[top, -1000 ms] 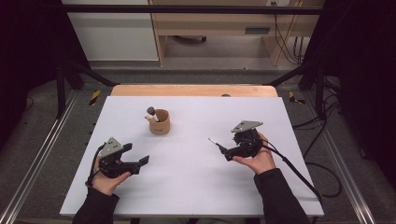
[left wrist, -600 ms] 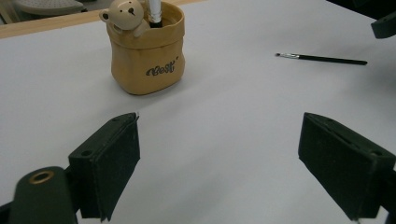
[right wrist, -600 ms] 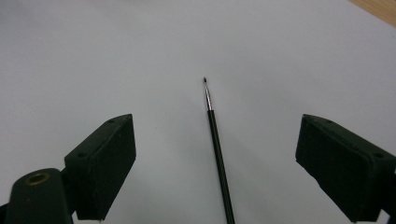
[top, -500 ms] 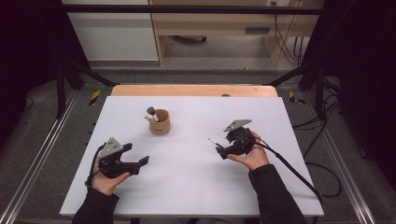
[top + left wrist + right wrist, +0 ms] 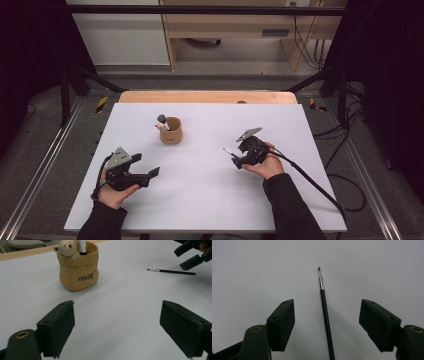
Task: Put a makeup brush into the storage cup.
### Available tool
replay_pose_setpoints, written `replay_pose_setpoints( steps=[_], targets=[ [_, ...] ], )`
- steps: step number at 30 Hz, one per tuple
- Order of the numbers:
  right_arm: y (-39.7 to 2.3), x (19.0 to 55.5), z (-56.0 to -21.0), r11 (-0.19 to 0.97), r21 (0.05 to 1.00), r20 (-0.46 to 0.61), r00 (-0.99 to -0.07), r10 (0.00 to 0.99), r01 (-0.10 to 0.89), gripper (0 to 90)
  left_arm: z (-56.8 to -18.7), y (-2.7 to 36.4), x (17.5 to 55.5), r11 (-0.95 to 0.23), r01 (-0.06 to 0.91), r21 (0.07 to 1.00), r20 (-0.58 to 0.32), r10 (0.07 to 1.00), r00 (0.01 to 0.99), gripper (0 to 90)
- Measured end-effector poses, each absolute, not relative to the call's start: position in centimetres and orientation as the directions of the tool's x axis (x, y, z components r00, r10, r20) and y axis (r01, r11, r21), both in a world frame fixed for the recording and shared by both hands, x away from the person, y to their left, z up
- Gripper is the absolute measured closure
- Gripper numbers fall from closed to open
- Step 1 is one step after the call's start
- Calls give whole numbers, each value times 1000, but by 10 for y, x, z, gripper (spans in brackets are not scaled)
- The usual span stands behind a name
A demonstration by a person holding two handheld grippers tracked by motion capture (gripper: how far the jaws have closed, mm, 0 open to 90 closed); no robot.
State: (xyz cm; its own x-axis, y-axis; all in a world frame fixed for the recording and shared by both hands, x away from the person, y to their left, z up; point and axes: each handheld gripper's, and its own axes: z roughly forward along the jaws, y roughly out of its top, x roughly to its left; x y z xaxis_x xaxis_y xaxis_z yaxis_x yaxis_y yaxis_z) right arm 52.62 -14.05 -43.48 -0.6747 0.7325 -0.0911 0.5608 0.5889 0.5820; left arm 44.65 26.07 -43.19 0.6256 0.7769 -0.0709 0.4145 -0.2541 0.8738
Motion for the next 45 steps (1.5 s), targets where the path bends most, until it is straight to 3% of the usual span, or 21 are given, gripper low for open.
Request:
replay_pose_setpoints(
  steps=[21,33,45],
  targets=[
    [-139,539,-453,637,504,-83,-702,708,583,724,-431,260,446,-252,414,875,-75,772,631,128],
    [-140,542,-457,648,485,-63,-716,695,587,836,-432,260,446,-255,414,874,-73,772,632,133],
    [-140,541,-457,662,490,-33,-747,664,567,852,-432,259,447,-253,414,874,-75,772,631,137]
  ],
)
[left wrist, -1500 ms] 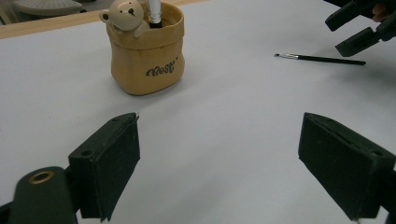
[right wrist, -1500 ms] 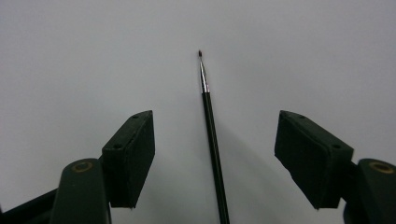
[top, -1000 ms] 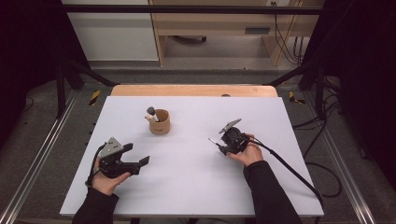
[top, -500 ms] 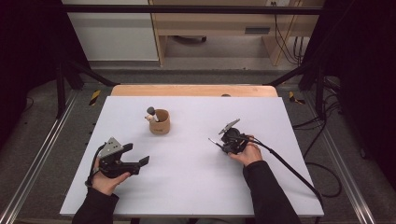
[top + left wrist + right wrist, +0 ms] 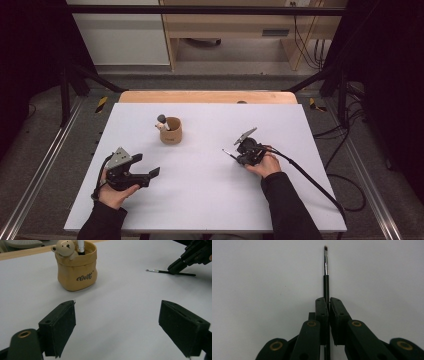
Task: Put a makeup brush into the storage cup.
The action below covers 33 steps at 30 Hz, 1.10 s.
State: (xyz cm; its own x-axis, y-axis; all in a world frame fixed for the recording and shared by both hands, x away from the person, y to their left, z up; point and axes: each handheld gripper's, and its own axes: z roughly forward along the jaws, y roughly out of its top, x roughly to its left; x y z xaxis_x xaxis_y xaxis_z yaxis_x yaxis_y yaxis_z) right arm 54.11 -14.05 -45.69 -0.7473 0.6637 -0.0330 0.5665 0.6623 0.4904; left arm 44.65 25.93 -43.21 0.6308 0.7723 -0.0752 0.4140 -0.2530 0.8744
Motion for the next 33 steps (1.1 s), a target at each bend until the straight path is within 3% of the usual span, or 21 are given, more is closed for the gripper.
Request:
replay_pose_setpoints(
  steps=[3,5,12,33],
  targets=[
    [-141,541,-457,664,491,-42,-745,665,565,841,-432,259,446,-257,414,873,-72,771,632,137],
    [-140,540,-456,654,491,-40,-735,677,575,775,-432,259,447,-258,414,873,-73,771,633,137],
    [-143,539,-450,669,471,-53,-739,671,574,755,-432,259,447,-259,414,873,-72,770,634,138],
    [-142,540,-454,681,432,-37,-743,668,591,857,-432,259,447,-259,417,871,-74,771,632,142]
  ],
)
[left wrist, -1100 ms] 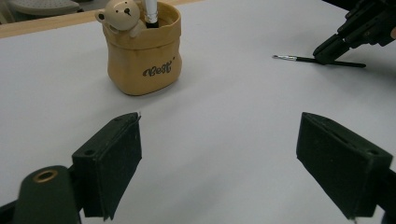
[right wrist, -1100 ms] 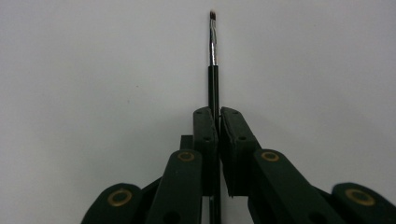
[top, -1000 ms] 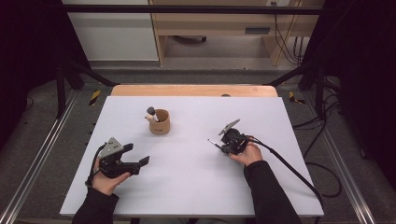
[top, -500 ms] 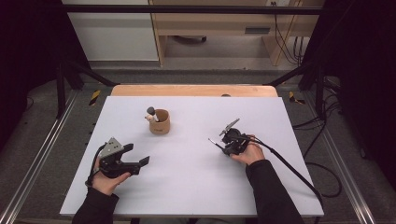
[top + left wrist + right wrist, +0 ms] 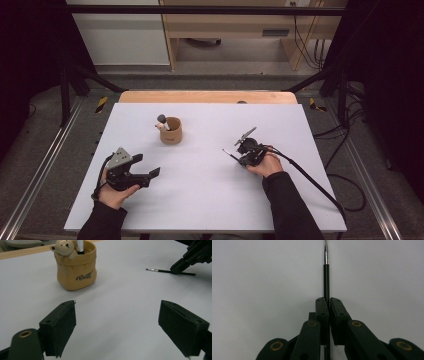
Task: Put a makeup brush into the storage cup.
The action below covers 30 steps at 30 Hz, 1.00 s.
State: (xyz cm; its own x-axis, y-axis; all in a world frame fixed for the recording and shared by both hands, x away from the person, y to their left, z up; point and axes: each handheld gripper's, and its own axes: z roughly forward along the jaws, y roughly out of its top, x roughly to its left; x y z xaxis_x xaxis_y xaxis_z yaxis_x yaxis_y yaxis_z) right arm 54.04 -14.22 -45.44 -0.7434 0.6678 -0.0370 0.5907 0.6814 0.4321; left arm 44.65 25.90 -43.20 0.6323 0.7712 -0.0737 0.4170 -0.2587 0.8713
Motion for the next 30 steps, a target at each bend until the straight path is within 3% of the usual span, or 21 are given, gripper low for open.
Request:
replay_pose_setpoints(
  steps=[10,30],
  targets=[
    [-143,535,-447,675,441,-42,-738,674,592,858,-431,259,446,-257,416,872,-74,772,631,145],
    [-147,504,-415,608,605,4,-766,642,514,858,-428,257,444,-246,411,878,-80,771,631,145]
  ],
)
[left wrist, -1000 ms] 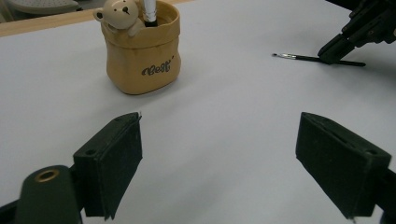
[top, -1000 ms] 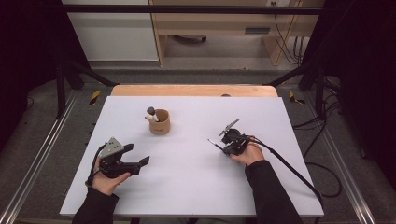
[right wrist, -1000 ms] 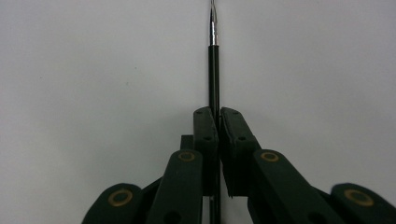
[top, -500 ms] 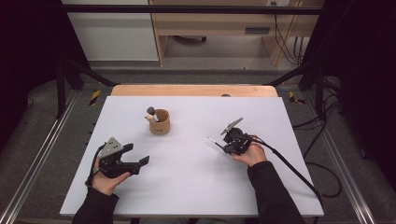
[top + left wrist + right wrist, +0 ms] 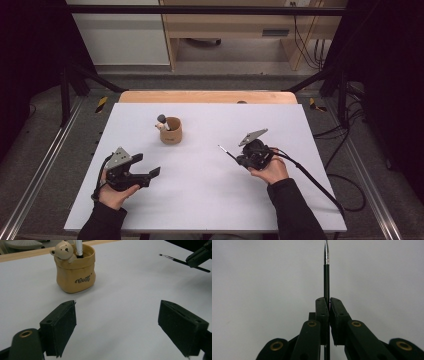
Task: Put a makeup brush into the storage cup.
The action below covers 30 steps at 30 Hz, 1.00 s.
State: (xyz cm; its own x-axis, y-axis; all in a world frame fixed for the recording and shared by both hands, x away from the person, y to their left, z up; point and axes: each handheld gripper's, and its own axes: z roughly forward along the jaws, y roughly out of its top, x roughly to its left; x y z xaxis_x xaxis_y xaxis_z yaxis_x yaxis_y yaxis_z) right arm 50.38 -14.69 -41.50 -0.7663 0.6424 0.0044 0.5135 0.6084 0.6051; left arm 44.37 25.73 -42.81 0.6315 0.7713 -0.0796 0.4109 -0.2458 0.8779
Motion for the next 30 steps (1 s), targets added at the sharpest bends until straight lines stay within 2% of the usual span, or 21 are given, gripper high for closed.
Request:
replay_pose_setpoints(
  steps=[13,30],
  targets=[
    [-149,479,-408,584,673,4,-792,610,453,858,-425,255,441,-241,403,883,-81,767,637,146],
    [-165,453,-416,500,745,58,-788,612,443,858,-421,244,436,-247,390,887,-79,751,655,146]
  ],
)
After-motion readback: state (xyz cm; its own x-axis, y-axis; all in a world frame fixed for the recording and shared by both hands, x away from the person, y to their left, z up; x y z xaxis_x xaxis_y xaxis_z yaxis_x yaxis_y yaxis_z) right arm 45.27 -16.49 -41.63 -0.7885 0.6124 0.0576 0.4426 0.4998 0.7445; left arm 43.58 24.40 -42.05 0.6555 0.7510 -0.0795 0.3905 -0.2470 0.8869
